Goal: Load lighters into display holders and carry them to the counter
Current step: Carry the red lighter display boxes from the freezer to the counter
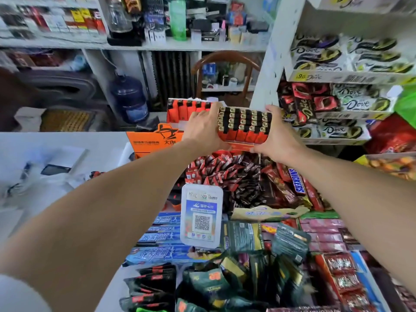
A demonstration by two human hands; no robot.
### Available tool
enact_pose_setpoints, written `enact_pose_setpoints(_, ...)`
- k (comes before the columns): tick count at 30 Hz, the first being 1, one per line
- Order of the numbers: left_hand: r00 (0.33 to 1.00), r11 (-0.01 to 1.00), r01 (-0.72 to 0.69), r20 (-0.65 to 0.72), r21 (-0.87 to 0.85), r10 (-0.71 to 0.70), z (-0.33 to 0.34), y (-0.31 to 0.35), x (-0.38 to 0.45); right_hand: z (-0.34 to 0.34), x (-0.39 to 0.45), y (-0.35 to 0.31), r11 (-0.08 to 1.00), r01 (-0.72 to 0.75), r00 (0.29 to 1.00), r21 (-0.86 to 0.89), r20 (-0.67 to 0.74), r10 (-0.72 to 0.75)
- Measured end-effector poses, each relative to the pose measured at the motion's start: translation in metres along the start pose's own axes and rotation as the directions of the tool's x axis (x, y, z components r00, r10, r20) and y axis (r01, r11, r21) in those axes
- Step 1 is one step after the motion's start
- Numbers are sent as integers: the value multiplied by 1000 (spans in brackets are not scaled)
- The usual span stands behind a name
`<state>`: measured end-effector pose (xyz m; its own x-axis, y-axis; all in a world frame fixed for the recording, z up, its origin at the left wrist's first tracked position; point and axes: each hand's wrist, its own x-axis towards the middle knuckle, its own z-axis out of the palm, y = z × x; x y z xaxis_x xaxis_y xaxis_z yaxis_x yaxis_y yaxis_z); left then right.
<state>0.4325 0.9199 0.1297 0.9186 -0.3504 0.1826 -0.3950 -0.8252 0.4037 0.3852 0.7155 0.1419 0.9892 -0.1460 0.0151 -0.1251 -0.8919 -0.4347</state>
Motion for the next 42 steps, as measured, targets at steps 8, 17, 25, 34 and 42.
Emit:
enact_pose_setpoints(8,998,999,-8,-63,50,11,26,-11,11,17,14,0,998,14,1000,-67,2,-14)
enact_pose_setpoints(17,999,989,19,-33,-148,-24,31,-10,-2,16,25,-9,986,55,998,-159,48,-48)
enact_pose_setpoints(25,992,993,85,-86,-79,-92,34,-6,-17,11,22,-18,969,76,997,-237,25,-72)
enact_pose_setpoints(34,987,988,150,-50,-32,-152,40,-13,-16,8,35,-29,909,72,997,-410,59,-52)
enact_pose_setpoints(42,976,977,189,-87,-97,-197,37,-10,-14,12,46,-31,917,31,999,-397,7,-31)
